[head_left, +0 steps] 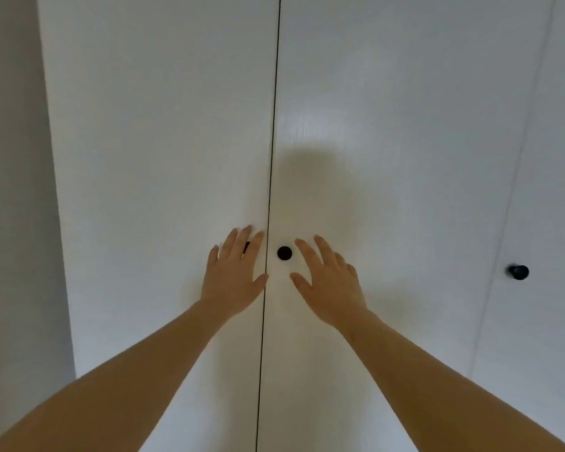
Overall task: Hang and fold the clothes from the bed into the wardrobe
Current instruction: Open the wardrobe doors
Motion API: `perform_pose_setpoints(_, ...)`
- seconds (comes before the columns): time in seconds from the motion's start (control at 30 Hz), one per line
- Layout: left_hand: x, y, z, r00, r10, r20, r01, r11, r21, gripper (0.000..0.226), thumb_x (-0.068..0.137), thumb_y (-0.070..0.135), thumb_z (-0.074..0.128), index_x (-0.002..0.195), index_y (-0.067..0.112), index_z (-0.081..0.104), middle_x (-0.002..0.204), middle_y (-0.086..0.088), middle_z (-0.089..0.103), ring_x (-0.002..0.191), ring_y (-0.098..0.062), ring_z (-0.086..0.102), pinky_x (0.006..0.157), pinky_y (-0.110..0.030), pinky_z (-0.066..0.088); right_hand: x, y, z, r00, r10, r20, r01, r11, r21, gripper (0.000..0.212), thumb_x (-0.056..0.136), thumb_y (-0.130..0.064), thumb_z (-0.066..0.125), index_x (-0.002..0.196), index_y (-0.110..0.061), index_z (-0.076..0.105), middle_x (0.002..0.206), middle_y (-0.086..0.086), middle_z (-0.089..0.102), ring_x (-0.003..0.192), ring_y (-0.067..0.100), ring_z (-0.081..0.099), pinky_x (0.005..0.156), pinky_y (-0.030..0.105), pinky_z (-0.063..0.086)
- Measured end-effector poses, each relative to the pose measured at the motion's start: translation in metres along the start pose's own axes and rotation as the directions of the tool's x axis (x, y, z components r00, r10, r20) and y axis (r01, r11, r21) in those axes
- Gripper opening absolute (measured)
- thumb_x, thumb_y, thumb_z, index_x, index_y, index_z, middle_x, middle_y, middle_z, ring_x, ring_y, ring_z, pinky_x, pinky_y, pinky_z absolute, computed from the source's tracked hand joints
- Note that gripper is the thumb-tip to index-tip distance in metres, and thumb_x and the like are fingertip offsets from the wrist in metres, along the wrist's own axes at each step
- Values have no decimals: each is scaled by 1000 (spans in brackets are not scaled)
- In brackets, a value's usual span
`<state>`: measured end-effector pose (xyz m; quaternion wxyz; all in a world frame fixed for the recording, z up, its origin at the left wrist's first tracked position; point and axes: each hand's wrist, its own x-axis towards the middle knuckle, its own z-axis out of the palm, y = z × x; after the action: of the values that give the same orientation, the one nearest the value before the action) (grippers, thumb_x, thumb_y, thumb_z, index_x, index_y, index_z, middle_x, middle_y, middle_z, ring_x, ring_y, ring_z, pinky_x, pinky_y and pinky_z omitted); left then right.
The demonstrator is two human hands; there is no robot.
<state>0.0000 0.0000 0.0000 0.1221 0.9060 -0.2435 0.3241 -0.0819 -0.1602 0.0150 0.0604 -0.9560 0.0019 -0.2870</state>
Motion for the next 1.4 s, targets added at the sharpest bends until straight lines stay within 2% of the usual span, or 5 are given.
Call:
perform_pose_setpoints(0.33, 27, -12, 21, 973, 104, -207, -76, 987, 141, 82, 64, 33, 80, 137, 12, 46, 143, -14, 43, 130, -39, 40, 94, -60, 42, 55, -14, 39, 988, 15, -151, 5, 991, 132, 36, 96, -36, 41, 129, -21, 41, 121, 1, 48, 109, 20, 46, 93, 31, 35)
perform_pose_setpoints(0.57, 31, -27, 29, 946, 206, -252, -154, 965, 212, 85, 60, 40, 80, 135, 15, 49, 141, -12, 46, 127, -37, 46, 93, -65, 37, 60, -30, 54, 952, 158, -262, -152, 987, 45, 21, 96, -30, 38, 107, -16, 50, 107, 0, 50, 97, 19, 47, 82, 30, 31)
perform_pose_setpoints(0.97, 22, -21, 12, 987, 135, -92, -152, 965, -214, 60, 92, 18, 45, 147, 26, 21, 155, 8, 16, 145, -18, 0, 115, -45, 5, 24, -59, 30, 905, 311, -291, -272, 948, 168, 10, 95, -26, 41, 96, -20, 48, 100, -5, 54, 96, 17, 45, 77, 27, 26)
perform_pose_setpoints(1.2, -19, 15, -21, 975, 111, -193, -213, 712, -669, 36, 92, 2, 46, 126, 9, 55, 127, -6, 57, 126, -21, 46, 109, -33, 35, -31, -66, -1, 877, 280, -391, -173, 942, 287, 10, 91, -21, 47, 82, -24, 46, 74, -16, 43, 78, 14, 49, 76, 35, 44)
perform_pose_setpoints(1.4, -72, 53, -55, 993, 16, -117, -113, 438, -892, 25, 92, 13, 50, 106, 31, 62, 94, 20, 62, 84, 0, 61, 77, -9, 47, -90, -64, -39, 883, 291, -367, -155, 921, 357, 12, 93, -24, 47, 84, -30, 42, 74, -19, 42, 75, 9, 48, 78, 29, 45)
